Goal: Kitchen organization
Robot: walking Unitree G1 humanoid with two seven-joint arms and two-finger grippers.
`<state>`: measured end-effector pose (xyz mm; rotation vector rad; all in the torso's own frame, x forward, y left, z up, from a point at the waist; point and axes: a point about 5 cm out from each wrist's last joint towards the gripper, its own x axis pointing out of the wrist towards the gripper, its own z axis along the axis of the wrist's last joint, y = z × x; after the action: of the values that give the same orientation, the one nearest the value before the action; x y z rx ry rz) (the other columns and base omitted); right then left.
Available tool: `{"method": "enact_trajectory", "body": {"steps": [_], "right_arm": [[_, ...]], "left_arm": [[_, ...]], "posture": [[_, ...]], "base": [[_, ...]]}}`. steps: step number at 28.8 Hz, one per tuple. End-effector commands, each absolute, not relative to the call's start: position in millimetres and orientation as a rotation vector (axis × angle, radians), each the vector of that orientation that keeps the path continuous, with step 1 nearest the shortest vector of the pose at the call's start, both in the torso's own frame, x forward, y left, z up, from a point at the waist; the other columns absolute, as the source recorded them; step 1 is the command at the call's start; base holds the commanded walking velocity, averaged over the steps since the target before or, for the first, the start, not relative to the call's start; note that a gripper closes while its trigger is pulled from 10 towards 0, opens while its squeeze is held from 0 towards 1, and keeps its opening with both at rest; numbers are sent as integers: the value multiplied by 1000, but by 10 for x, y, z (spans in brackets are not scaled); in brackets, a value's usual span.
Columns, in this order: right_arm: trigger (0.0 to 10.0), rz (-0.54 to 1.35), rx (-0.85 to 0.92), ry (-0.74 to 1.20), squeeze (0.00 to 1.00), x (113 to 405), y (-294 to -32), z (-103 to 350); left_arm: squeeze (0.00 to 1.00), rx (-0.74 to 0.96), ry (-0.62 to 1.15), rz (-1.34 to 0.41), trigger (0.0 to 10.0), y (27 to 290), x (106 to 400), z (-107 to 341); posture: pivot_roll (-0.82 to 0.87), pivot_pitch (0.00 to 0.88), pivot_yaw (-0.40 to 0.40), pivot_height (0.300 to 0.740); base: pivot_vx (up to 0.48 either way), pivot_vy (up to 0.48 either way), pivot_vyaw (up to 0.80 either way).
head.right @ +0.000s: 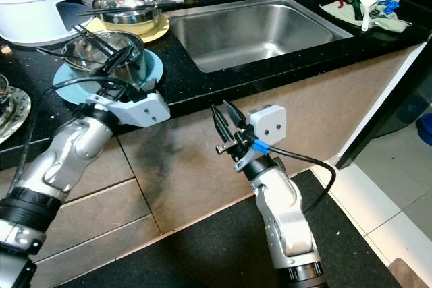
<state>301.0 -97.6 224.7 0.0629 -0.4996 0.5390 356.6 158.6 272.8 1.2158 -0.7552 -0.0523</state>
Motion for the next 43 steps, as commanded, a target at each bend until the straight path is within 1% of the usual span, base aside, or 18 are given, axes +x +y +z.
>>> {"method": "enact_trajectory", "body": {"steps": [1, 2, 3, 4, 6, 7, 15, 16, 17, 20, 21, 23, 24, 26, 27, 28, 29, 43], "right_arm": [[10000, 546, 75, -502, 0, 2983, -965, 2259], [10000, 544, 79, -501, 0, 2985, -962, 2256], [10000, 543, 82, -500, 0, 2986, -960, 2254], [10000, 540, 88, -501, 0, 2990, -959, 2255], [10000, 538, 94, -503, 0, 2997, -955, 2260], [10000, 537, 97, -504, 0, 3000, -952, 2262], [10000, 538, 110, -508, 0, 3010, -932, 2268], [10000, 537, 110, -509, 0, 3008, -933, 2271], [10000, 537, 110, -509, 0, 3008, -933, 2271], [10000, 537, 111, -511, 0, 3007, -930, 2273], [10000, 536, 112, -513, 0, 3005, -930, 2276], [10000, 535, 113, -514, 0, 3002, -929, 2277], [10000, 535, 114, -515, 0, 3002, -930, 2278], [10000, 535, 114, -516, 0, 3000, -930, 2280], [10000, 534, 115, -517, 0, 2998, -930, 2283], [10000, 535, 114, -518, 0, 2995, -930, 2285], [10000, 535, 114, -519, 0, 2996, -929, 2288], [10000, 536, 116, -528, 0, 2992, -927, 2313]], "left_arm": [[0, 1238, -771, -66, 4196, 1568, 3579, 2737], [0, 1242, -768, -65, 4863, 1578, 3587, 2732], [0, 1245, -766, -64, 4863, 1585, 3592, 2728], [0, 1247, -763, -63, 9373, 1594, 3601, 2725], [0, 1249, -762, -62, 9490, 1599, 3609, 2725], [0, 1251, -761, -62, 10000, 1601, 3614, 2726], [0, 1267, -745, -71, 10000, 1615, 3654, 2702], [0, 1264, -739, -77, 4706, 1615, 3668, 2683], [0, 1264, -739, -77, 4706, 1615, 3668, 2683], [0, 1263, -734, -79, 4000, 1616, 3684, 2668], [0, 1262, -734, -80, 3059, 1616, 3694, 2667], [0, 1261, -734, -81, 2784, 1615, 3702, 2670], [0, 1261, -735, -82, 1961, 1614, 3704, 2672], [0, 1261, -736, -82, 1922, 1613, 3707, 2677], [0, 1261, -737, -81, 2353, 1613, 3710, 2681], [0, 1261, -738, -80, 3176, 1614, 3713, 2685], [0, 1261, -738, -80, 3412, 1615, 3717, 2688], [0, 1258, -771, -79, 2000, 1614, 3721, 2747]], "posture": [[-106, 202, -26, 740], [-99, 199, -20, 740], [-99, 199, -20, 740], [-99, 199, -20, 740], [-97, 197, -17, 740], [-95, 196, -14, 740], [-92, 193, -8, 740], [-92, 192, -7, 740], [-92, 192, -7, 740], [-93, 190, -2, 740], [-94, 187, 2, 740], [-94, 187, 2, 740], [-94, 187, 2, 740], [-94, 187, 2, 740], [-94, 187, 2, 740], [-94, 187, 2, 740], [-94, 185, 6, 740], [-94, 185, 6, 740]], "base": [[0, 0, 0], [0, 0, 0], [0, 0, 0], [0, 0, 0], [0, 0, 0], [0, 0, 0], [0, 0, 0], [0, 0, 0], [0, 0, 0], [0, 0, 0], [0, 0, 0], [0, 0, 0], [0, 0, 0], [0, 0, 0], [0, 0, 0], [0, 0, 0], [0, 0, 0], [0, 0, 0]]}}
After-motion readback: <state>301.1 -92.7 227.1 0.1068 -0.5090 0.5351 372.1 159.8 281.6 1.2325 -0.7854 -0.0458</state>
